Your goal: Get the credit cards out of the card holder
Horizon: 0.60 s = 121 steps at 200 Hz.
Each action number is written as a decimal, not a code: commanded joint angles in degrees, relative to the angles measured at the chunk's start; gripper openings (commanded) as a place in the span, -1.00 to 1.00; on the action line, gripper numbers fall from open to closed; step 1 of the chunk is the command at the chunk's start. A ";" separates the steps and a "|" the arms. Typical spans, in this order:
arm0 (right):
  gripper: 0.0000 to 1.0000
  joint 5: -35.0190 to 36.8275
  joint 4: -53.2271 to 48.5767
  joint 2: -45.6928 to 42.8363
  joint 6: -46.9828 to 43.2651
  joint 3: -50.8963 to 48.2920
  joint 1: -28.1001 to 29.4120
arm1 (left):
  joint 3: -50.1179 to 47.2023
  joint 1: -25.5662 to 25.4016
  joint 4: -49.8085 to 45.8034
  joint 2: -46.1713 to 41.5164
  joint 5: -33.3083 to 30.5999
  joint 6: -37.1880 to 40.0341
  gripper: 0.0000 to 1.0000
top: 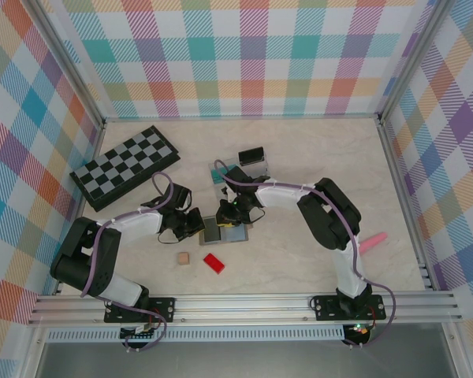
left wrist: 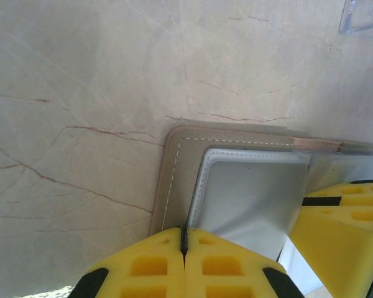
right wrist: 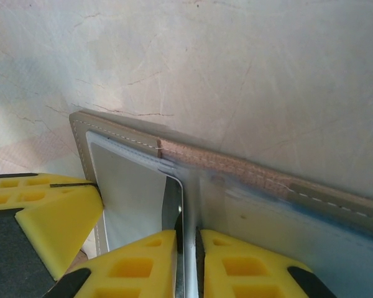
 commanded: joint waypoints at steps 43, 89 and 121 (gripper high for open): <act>-0.64 -4.61 2.09 2.54 -1.06 -0.98 0.16 | -2.79 -0.37 -0.87 3.15 -2.03 -0.26 -0.95; -0.81 -4.03 2.32 1.72 -1.13 -1.64 -0.01 | -2.47 -0.37 -1.39 2.89 -2.07 -0.12 -0.94; -0.85 -2.23 1.53 -0.34 -1.56 -2.55 -0.60 | -1.95 -0.37 -2.79 2.32 -3.07 0.14 -0.82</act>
